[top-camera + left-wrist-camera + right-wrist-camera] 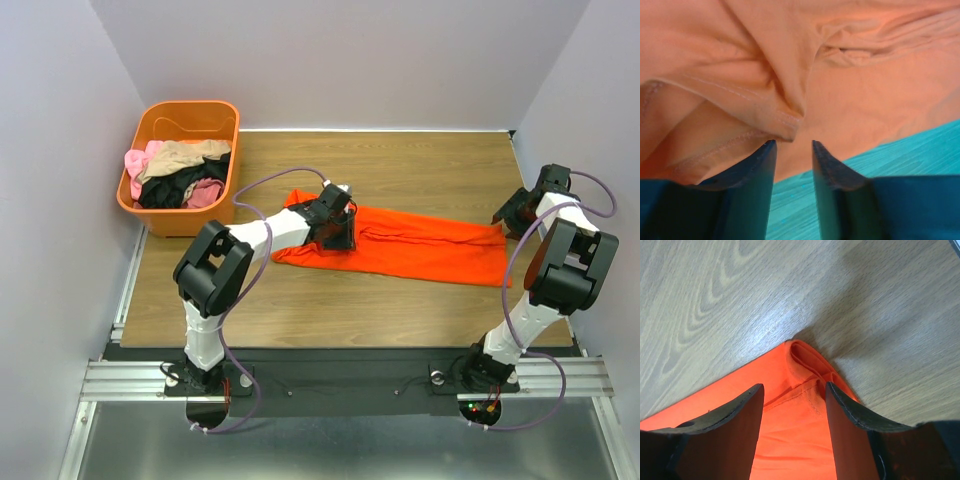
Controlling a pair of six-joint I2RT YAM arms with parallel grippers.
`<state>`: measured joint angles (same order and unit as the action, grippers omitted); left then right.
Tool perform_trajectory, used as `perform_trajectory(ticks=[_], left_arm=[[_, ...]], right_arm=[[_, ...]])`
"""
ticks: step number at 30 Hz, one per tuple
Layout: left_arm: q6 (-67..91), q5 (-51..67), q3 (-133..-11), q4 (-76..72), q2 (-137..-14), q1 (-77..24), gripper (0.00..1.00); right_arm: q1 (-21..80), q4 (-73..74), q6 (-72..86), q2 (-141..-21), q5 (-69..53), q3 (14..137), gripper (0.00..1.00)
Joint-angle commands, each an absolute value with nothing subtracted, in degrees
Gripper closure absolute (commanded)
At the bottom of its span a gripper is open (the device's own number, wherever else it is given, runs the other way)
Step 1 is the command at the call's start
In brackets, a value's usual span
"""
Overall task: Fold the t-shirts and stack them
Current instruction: Fold the tshirt
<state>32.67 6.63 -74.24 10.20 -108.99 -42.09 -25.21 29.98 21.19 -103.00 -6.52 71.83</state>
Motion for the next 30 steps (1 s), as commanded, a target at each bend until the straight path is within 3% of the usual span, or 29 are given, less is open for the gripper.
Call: perform_trajectory(ticks=[1,9,20,30], left_arm=[[30.9,6.8,-76.1,12.7,-103.5,-43.2,0.49],[25.7,-2.4,-82.5,15.9,-99.0,-42.5,0.39],[22.9,-9.5,-93.1,15.5,-114.6,-40.5,0.38],[24.2,-8.4,-81.6,13.6,-109.4,-40.5,0.38]], right_arm=[[-25.6,29.2,20.5,-102.0,-6.9,72.2,0.42],[-25.6,29.3,20.3,-102.1,-6.9,72.6,0.42],[-25.6,29.3,20.3,-101.0,-7.9,72.3,0.42],[-25.6,29.2,20.3,-100.8,-8.0,72.1,0.42]])
